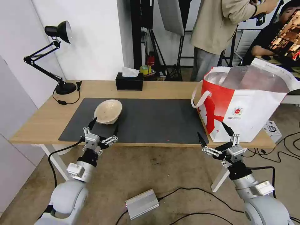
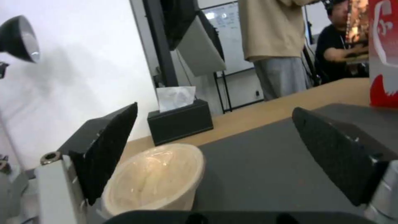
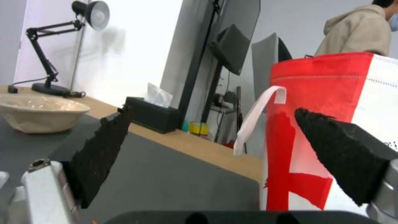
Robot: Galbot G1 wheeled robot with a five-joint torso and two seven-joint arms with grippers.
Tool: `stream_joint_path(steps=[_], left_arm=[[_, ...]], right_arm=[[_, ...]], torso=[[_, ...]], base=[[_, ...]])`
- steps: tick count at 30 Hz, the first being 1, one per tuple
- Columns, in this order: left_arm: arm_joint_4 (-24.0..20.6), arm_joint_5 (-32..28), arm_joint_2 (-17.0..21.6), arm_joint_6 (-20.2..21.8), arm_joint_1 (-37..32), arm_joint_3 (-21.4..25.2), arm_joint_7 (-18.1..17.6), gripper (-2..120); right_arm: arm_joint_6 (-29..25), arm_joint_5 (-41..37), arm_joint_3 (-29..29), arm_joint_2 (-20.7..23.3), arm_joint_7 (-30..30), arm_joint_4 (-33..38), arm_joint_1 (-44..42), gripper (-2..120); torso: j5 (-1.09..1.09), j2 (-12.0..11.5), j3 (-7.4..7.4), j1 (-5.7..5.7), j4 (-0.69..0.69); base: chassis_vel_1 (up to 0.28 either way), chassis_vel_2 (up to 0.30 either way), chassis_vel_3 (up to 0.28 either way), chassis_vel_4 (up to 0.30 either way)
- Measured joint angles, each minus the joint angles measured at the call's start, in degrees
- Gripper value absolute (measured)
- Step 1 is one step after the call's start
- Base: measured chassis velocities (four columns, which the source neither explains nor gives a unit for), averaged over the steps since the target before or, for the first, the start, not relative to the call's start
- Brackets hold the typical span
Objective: Pick up the trash from the table and place it into the takeout bag.
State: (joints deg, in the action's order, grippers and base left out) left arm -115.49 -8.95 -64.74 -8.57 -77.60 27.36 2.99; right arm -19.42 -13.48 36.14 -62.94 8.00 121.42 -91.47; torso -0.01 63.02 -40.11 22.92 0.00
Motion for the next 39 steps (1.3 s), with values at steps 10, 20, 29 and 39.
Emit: stream_joint_path(steps=[10, 20, 29, 39], left_arm=[[3.3, 0.3, 5.9, 2.0, 6.3, -3.9, 0.2, 100], [5.8, -1.6, 10.2, 4.3, 12.6, -8.0, 0.4, 100], [6.9, -6.2, 16.0, 6.9, 16.7, -10.0, 2.4, 100], [11.4, -7.8, 17.1, 8.8, 23.1, -16.3, 2.7, 100]], right_arm=[[0.0, 0.0, 0.0, 0.0, 0.0, 0.0, 0.0, 99], [0.0, 0.0, 0.0, 0.0, 0.0, 0.0, 0.0, 99], [0.0, 0.0, 0.0, 0.0, 0.0, 0.0, 0.0, 99], [0.0, 0.0, 0.0, 0.0, 0.0, 0.0, 0.0, 99]], torso=[[0.01, 0.0, 0.0, 0.0, 0.0], [0.0, 0.0, 0.0, 0.0, 0.0], [0.01, 0.0, 0.0, 0.0, 0.0], [0.01, 0.0, 0.0, -0.01, 0.0]], base=[[0.0, 0.0, 0.0, 0.0], [0.0, 0.0, 0.0, 0.0], [0.0, 0.0, 0.0, 0.0], [0.0, 0.0, 0.0, 0.0]])
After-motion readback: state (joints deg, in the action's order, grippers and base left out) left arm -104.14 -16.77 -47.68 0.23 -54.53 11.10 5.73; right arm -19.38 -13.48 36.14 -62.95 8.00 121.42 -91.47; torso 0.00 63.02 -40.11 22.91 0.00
